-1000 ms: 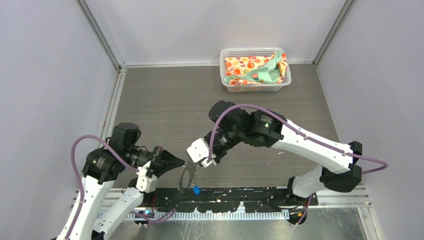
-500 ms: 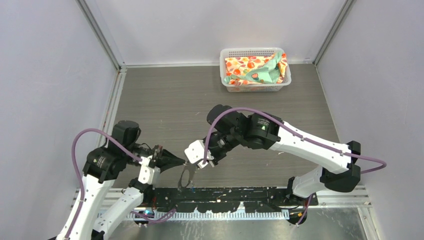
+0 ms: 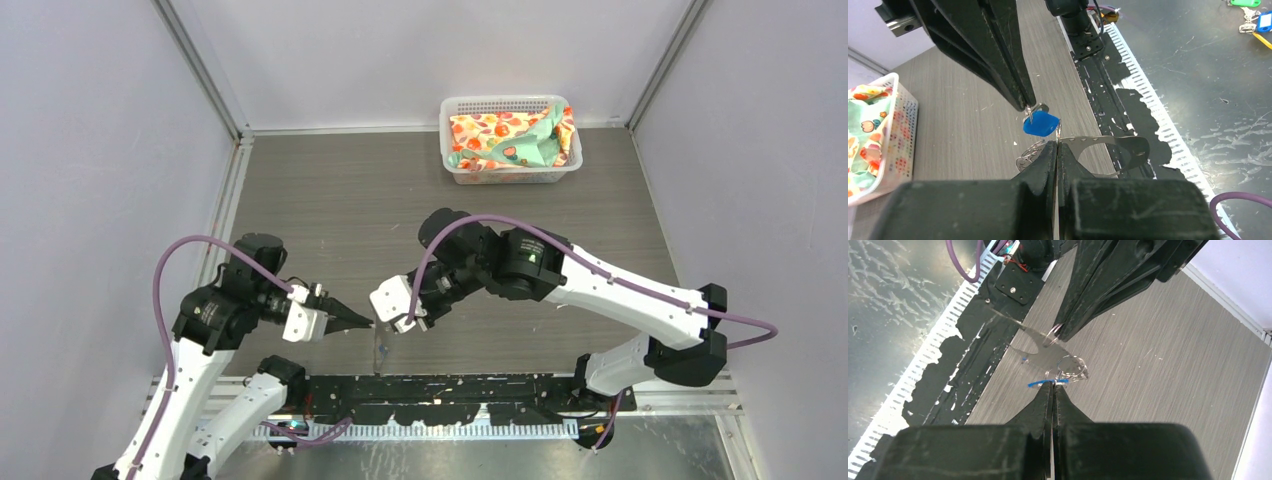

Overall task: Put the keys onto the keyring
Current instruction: Insert the key onto the keyring.

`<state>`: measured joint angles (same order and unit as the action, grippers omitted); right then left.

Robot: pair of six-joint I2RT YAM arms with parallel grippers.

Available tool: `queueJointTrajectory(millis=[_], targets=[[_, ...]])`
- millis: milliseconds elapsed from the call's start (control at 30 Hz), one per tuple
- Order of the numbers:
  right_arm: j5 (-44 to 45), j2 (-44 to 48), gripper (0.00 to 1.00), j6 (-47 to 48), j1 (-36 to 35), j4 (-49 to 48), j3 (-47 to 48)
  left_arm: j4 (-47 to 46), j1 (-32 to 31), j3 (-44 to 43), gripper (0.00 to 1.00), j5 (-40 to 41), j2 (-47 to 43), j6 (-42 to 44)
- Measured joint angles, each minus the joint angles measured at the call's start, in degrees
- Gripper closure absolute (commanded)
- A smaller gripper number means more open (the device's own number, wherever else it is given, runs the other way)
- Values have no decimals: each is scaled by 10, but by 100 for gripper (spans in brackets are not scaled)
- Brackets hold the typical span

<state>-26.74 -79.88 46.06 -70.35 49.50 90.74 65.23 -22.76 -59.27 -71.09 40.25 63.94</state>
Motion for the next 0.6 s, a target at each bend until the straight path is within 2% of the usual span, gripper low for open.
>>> queueJointTrajectory(millis=[333, 600], targets=[[-4, -53, 99, 51, 0, 39, 68, -3, -1, 0, 100, -6, 0, -21], [-17, -60, 99, 75, -1, 69, 90, -3, -1, 0, 100, -6, 0, -31]])
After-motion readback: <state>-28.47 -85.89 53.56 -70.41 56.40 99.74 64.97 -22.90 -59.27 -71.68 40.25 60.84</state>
